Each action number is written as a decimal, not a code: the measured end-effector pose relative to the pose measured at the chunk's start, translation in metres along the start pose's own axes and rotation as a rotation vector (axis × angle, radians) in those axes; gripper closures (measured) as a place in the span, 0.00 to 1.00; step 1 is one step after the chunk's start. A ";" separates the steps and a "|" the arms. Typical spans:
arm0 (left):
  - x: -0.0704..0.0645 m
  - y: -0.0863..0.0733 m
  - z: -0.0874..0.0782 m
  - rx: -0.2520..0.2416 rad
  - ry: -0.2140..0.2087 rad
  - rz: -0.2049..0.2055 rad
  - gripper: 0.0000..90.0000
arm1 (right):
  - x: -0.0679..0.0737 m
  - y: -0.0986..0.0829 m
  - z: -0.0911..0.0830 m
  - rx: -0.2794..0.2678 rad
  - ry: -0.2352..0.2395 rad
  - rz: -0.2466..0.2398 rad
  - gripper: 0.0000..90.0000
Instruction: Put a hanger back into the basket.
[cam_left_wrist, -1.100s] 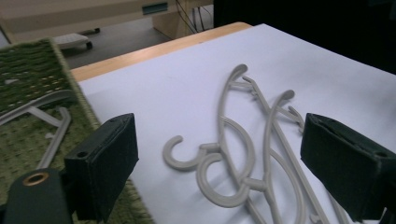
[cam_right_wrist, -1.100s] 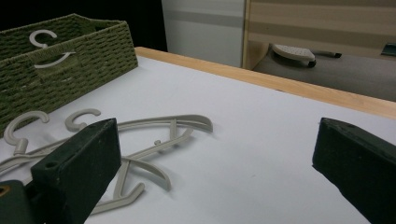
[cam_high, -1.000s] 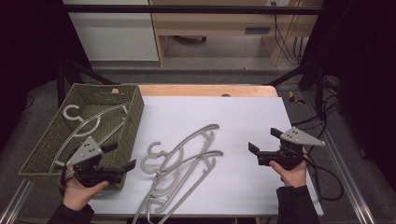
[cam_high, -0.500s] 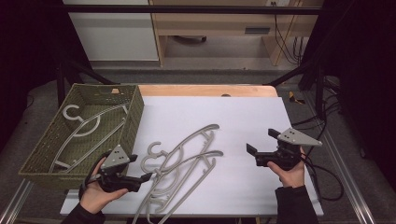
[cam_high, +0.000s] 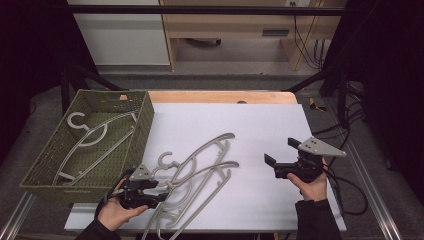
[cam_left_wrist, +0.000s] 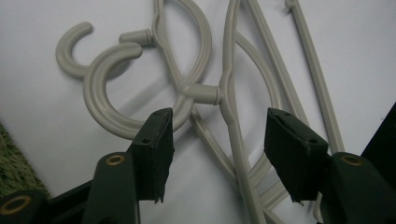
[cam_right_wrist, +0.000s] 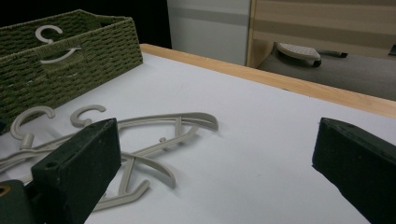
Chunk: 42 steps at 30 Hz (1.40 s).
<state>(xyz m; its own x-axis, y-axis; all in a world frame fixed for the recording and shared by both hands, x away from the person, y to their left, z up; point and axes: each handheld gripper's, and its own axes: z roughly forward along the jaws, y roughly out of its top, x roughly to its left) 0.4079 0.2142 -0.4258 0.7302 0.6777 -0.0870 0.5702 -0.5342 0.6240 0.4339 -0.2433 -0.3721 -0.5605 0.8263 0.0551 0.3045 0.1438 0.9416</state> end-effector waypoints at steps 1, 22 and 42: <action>0.000 0.000 0.000 0.000 0.000 0.000 0.49 | 0.000 0.000 0.000 0.000 0.001 -0.001 0.01; -0.011 0.004 0.043 0.072 -0.005 0.001 0.78 | 0.002 -0.001 0.004 0.014 0.012 -0.001 0.02; -0.014 0.009 0.028 0.048 -0.033 -0.090 0.89 | 0.001 -0.001 0.003 0.015 0.014 -0.003 0.02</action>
<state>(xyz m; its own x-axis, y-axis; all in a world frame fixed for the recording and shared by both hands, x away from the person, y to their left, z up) 0.4135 0.1863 -0.4405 0.6870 0.7072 -0.1670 0.6505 -0.4962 0.5750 0.4354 -0.2404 -0.3741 -0.5722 0.8181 0.0575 0.3145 0.1542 0.9366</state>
